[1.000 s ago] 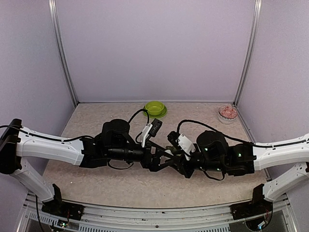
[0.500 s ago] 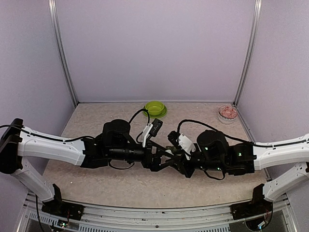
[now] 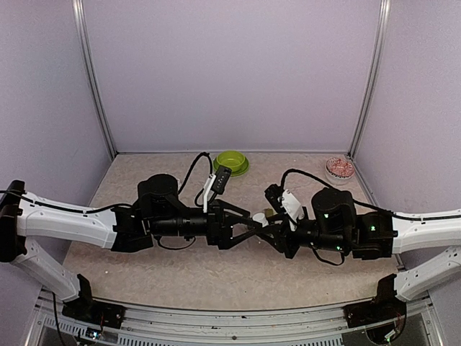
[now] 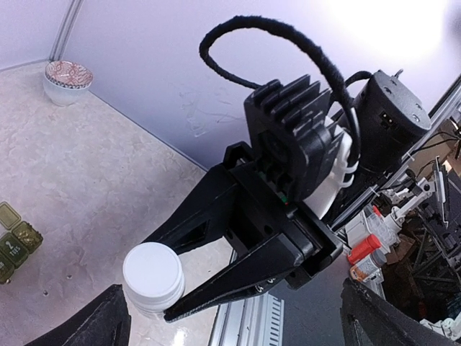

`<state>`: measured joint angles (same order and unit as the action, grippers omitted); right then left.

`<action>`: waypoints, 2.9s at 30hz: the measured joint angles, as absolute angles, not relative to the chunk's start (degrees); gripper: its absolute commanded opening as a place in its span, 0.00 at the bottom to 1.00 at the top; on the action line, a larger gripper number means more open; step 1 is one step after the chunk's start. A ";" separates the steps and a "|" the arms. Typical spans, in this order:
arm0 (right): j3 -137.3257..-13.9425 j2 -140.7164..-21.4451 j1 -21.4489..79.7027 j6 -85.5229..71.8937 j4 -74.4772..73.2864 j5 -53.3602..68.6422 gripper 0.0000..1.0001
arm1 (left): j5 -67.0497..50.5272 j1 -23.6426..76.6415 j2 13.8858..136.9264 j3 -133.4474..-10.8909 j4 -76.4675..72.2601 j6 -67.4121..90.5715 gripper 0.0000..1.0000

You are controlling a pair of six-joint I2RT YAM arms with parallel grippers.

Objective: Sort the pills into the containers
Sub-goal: Screw the lid of the pill bottle onto the pill bottle, then pass from the right arm to the left

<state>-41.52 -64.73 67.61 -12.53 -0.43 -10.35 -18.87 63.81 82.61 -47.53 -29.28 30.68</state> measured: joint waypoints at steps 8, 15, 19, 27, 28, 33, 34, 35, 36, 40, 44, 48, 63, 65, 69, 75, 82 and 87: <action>-41.32 -64.71 67.37 -12.75 0.36 -10.09 0.23 | -19.07 63.79 82.52 -47.51 -30.00 31.48 0.99; -41.28 -64.75 67.37 -12.73 1.45 -10.04 0.23 | -19.66 63.79 83.11 -47.53 -30.00 31.90 0.99; -41.28 -65.60 67.37 -12.73 1.98 -9.87 0.23 | -20.12 63.72 83.46 -47.53 -30.00 31.97 0.99; -41.28 -67.44 67.37 -12.67 2.22 -8.32 0.23 | -19.51 63.31 84.18 -47.53 -29.95 31.99 0.99; -41.28 -67.53 67.37 -12.67 2.26 -7.97 0.23 | -19.49 63.31 84.31 -47.53 -29.98 31.99 0.99; -41.28 -68.10 67.37 -12.49 2.33 -6.96 0.23 | -19.55 63.31 85.17 -47.62 -30.28 32.14 0.99; -41.28 -68.16 67.37 -12.47 2.33 -6.83 0.23 | -19.57 63.31 85.32 -47.62 -30.37 32.16 0.99; -41.28 -68.20 67.37 -12.47 2.33 -6.74 0.23 | -19.57 63.31 85.41 -47.62 -30.41 32.18 0.99; -41.28 -68.25 67.37 -12.45 2.33 -6.61 0.23 | -19.64 63.31 85.54 -47.64 -30.48 32.21 0.99; -41.28 -68.47 67.37 -12.21 2.35 -6.15 0.23 | -19.99 63.31 85.91 -47.75 -30.57 32.38 0.99; -41.28 -68.47 67.46 -11.88 2.48 -5.85 0.23 | -20.25 63.31 86.28 -48.14 -30.61 32.36 0.98; -41.28 -68.47 67.64 -11.62 2.52 -5.02 0.23 | -20.64 63.44 86.70 -48.29 -30.92 32.36 0.96; -41.28 -67.64 67.96 -11.25 3.05 -5.61 0.23 | -16.43 64.03 84.71 -49.98 -25.26 31.42 0.83; -41.28 -67.64 67.96 -11.16 3.03 -5.82 0.23 | -15.64 64.03 84.73 -50.76 -23.05 31.42 0.78; -41.28 -67.64 67.96 -10.96 2.87 -6.31 0.23 | -14.39 64.05 85.71 -52.88 -19.46 31.22 0.68; -41.28 -67.66 67.96 -10.81 1.98 -7.14 0.23 | -13.58 64.03 87.15 -53.84 -17.32 31.33 0.58; -41.28 -67.66 67.96 -10.81 1.50 -8.10 0.23 | -13.23 63.77 87.66 -53.93 -16.58 31.27 0.41; -41.30 -67.66 67.96 -10.81 1.32 -8.16 0.23 | -12.78 63.57 87.85 -53.93 -16.08 31.14 0.27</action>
